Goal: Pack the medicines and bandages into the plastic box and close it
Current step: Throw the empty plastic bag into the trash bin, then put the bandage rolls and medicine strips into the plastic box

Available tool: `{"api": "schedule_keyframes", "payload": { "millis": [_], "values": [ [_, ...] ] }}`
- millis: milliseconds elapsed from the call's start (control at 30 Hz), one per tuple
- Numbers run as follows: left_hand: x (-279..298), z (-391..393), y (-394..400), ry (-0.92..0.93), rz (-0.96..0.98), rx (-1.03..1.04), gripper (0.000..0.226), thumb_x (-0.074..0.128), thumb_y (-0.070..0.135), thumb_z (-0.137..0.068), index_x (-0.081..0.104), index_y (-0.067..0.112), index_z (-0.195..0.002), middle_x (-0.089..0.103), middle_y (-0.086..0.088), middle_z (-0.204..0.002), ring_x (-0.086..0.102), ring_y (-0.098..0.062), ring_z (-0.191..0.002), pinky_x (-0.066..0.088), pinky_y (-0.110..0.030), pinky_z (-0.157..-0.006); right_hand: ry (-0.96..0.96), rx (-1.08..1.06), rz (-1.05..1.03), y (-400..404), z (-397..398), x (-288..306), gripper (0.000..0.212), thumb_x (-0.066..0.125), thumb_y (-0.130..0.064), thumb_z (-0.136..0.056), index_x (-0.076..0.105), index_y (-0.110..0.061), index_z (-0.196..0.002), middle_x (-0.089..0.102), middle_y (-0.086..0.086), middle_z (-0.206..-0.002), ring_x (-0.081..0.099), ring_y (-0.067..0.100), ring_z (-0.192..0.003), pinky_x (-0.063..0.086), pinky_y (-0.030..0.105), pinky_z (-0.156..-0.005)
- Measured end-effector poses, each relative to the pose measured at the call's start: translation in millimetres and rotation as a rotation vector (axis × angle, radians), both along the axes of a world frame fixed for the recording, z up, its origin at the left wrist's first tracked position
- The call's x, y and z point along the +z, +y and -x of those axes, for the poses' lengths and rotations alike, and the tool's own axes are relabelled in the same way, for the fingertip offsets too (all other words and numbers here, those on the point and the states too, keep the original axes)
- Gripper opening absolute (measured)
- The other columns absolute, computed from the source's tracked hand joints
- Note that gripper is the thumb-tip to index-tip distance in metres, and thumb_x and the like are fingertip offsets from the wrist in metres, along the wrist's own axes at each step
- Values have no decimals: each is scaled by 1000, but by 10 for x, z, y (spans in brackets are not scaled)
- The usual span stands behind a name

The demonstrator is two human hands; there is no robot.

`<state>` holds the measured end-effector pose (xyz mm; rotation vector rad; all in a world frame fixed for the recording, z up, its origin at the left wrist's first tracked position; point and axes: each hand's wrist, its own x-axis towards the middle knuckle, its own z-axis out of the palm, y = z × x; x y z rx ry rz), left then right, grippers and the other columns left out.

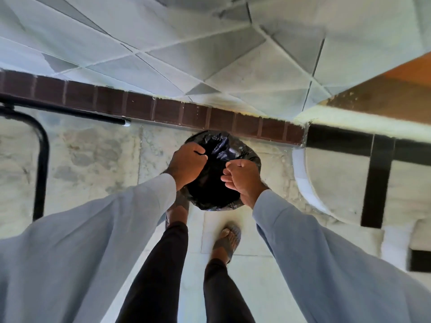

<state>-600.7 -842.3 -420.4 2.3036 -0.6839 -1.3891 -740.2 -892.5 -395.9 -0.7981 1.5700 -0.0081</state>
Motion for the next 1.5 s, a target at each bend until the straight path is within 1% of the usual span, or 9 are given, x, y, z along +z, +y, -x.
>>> {"api": "schedule_keyframes", "payload": {
  "millis": [167, 333, 433, 500, 633, 700, 900, 1133, 1500],
  "values": [
    [1350, -275, 81, -72, 200, 18, 22, 50, 12, -89, 66, 6, -104, 67, -12, -109, 61, -29, -101, 48, -29, -80, -94, 116, 137, -64, -246, 1160, 21, 50, -15, -94, 56, -16, -74, 55, 4, -68, 53, 14, -52, 44, 24, -51],
    [2890, -558, 683, -138, 401, 188, 14, 55, 14, -84, 63, 25, -87, 69, 0, -98, 64, -18, -81, 45, -14, -61, -225, 195, 315, 236, -541, 2687, 17, 50, -9, -93, 58, -16, -81, 62, 6, -75, 56, 17, -58, 45, 24, -52],
    [3812, -757, 1252, -269, 508, 287, 12, 59, 18, -82, 66, 25, -86, 66, 8, -75, 61, -11, -64, 45, -14, -54, -357, 241, 369, 563, -892, 3590, 12, 52, -13, -94, 61, -16, -87, 65, 10, -83, 61, 20, -65, 48, 29, -62],
    [4419, -922, 1727, -368, 565, 342, 10, 59, 20, -81, 66, 26, -84, 66, 8, -74, 64, -16, -69, 50, -22, -64, -479, 289, 389, 888, -1171, 4194, 10, 52, -12, -94, 61, -15, -90, 66, 11, -84, 62, 22, -68, 49, 30, -65],
    [5372, -1289, 2826, -622, 605, 401, 14, 58, 16, -83, 68, 25, -87, 63, 12, -68, 57, 0, -56, 42, -11, -54, -709, 414, 439, 1692, -1686, 5149, 17, 50, -7, -94, 61, -17, -85, 65, 11, -80, 61, 22, -65, 47, 30, -63],
    [5694, -1447, 3411, -725, 620, 438, 13, 59, 15, -84, 68, 23, -89, 64, 9, -73, 59, -6, -63, 42, -16, -62, -795, 464, 476, 2147, -1910, 5470, 20, 49, -6, -94, 61, -19, -83, 64, 10, -77, 60, 19, -59, 45, 28, -59],
    [6163, -1956, 5192, -902, 593, 545, 21, 51, 19, -78, 70, 23, -86, 73, -6, -87, 65, -24, -83, 51, -33, -80, -968, 614, 604, 3697, -2519, 5991, 20, 51, -4, -92, 60, -19, -83, 63, 8, -74, 58, 17, -57, 45, 24, -54],
    [6176, -2463, 6998, -986, 533, 643, 14, 61, 16, -83, 70, 27, -86, 72, 2, -85, 66, -17, -80, 52, -30, -79, -1016, 675, 633, 5256, -3087, 5941, 21, 56, -3, -89, 63, -19, -78, 65, 11, -71, 58, 19, -53, 44, 25, -52],
    [5770, -3499, 7326, -820, 584, 578, 13, 61, 20, -85, 67, 32, -87, 68, 8, -83, 62, -9, -75, 45, -22, -69, -883, 669, 665, 5588, -4029, 5633, 11, 57, -8, -89, 66, -13, -94, 68, 14, -80, 60, 20, -61, 49, 31, -57]
  ]
}}
